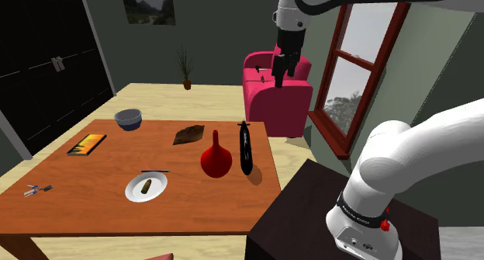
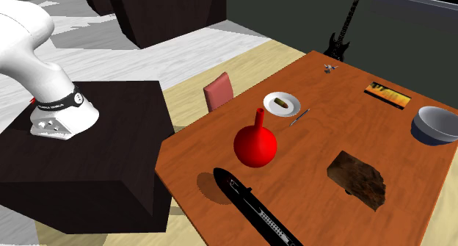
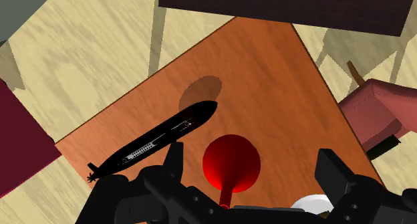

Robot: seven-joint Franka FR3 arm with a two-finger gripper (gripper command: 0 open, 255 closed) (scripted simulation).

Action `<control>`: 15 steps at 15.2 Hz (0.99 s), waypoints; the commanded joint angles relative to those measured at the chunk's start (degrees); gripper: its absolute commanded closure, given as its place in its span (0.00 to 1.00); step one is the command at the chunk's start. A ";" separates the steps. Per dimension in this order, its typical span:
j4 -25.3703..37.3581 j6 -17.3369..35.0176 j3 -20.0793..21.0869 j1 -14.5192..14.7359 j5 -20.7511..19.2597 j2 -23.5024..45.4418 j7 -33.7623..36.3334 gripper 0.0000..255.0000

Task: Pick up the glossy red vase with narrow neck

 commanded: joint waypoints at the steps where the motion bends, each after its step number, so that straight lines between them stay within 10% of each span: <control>1: 0.00 0.00 0.00 0.00 0.00 0.00 0.00 0.00; 15: -4.22 29.52 -3.98 0.11 0.85 21.81 -2.45 0.00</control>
